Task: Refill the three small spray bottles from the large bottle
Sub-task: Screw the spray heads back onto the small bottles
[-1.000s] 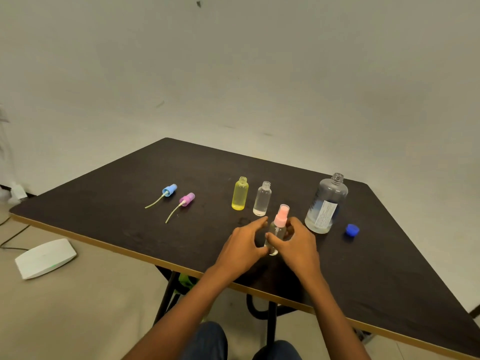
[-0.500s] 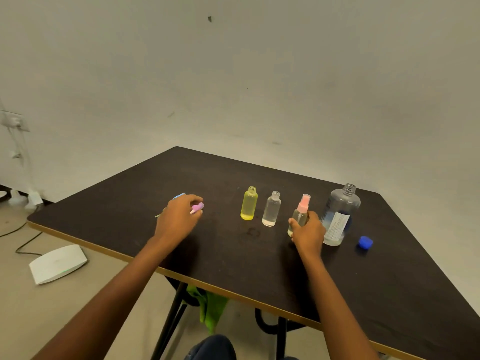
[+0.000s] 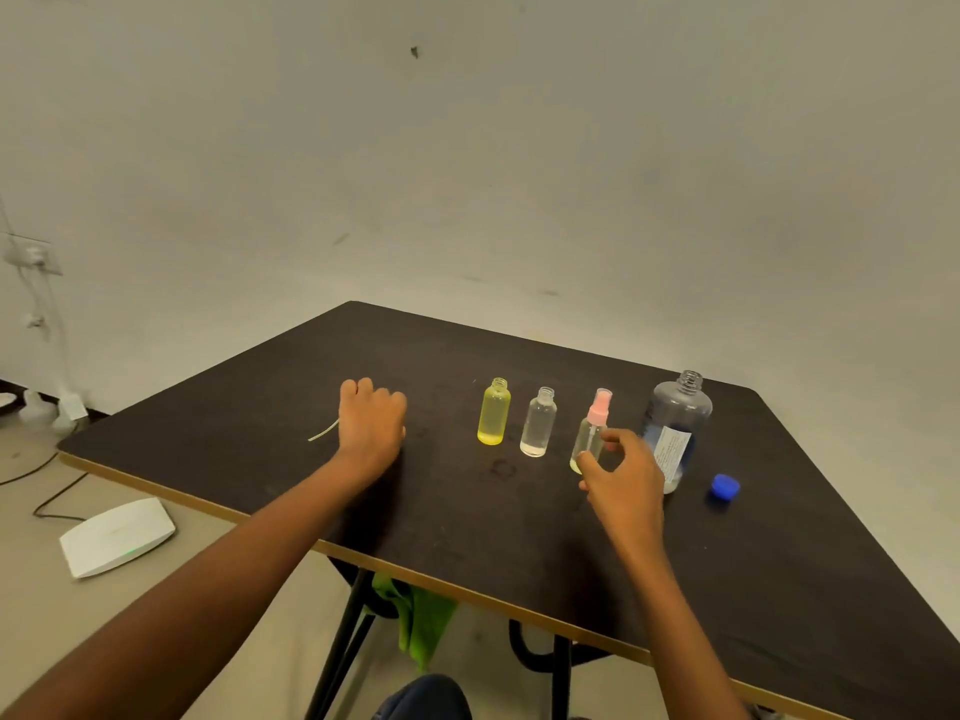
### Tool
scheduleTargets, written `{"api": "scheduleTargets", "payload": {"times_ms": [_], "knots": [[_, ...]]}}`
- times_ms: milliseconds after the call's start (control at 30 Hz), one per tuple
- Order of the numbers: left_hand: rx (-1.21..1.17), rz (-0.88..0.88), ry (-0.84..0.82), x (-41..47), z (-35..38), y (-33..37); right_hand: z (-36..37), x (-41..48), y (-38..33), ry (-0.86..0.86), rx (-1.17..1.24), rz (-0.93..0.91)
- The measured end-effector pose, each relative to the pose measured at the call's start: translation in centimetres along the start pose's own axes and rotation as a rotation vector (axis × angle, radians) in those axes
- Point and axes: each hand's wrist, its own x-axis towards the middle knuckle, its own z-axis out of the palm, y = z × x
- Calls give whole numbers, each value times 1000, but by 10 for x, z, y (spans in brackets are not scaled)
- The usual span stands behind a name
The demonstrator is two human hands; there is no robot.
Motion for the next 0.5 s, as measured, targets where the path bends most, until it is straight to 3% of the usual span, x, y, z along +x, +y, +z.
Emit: {"api": "scheduleTargets", "payload": {"times_ms": [167,300,400,500], "knots": [[-60,-12,6,1,-3,6,-16,-21,-3,-88,85,-30],[-722,-28,208,-12,-28,26,-18,-37,-12,-165,233,-83],[-1144,35,161,-32,-63,52,-10,-38,-25,-160,397,-76],[-1365,116,128,-47,-75,78,-5,-30,-38,-161,577,-20]]}}
